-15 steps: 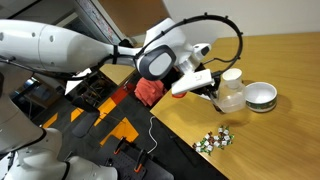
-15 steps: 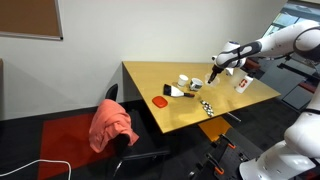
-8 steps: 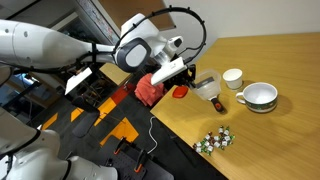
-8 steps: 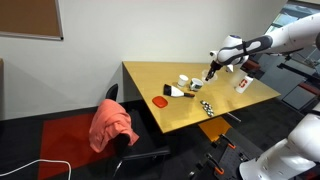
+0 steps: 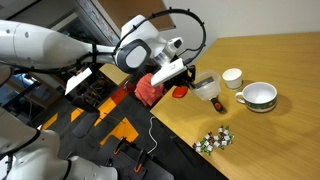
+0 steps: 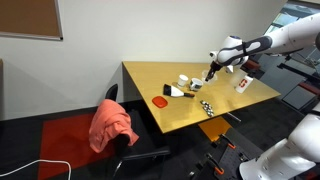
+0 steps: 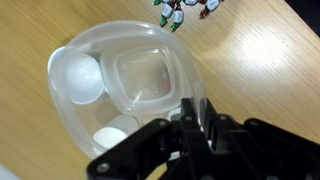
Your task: Move the bowl to the left
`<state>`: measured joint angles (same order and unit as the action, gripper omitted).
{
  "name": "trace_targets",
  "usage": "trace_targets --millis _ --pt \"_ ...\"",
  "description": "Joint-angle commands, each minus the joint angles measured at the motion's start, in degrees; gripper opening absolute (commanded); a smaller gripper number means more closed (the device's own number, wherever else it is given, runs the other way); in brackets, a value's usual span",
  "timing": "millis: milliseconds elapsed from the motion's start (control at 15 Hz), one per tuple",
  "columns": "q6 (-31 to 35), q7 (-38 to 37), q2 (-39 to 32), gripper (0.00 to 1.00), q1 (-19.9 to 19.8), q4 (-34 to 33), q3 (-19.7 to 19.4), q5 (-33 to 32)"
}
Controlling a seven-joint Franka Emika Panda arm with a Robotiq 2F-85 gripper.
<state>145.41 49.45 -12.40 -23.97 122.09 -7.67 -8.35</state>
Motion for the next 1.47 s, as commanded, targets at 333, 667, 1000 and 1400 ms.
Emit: trace_targets --millis 333,667,1000,1400 --pt "10.71 4.62 -7.02 0.03 5.22 -10.04 5.42 6.85" --pt "10.02 14.43 -13.48 0.03 3.97 -17.96 13.24 15.26" --pt "9.01 19.92 -18.49 0.03 6.20 -20.74 15.84 13.03" --pt "9.87 19.93 -19.62 0.13 8.42 -18.70 15.96 11.27"
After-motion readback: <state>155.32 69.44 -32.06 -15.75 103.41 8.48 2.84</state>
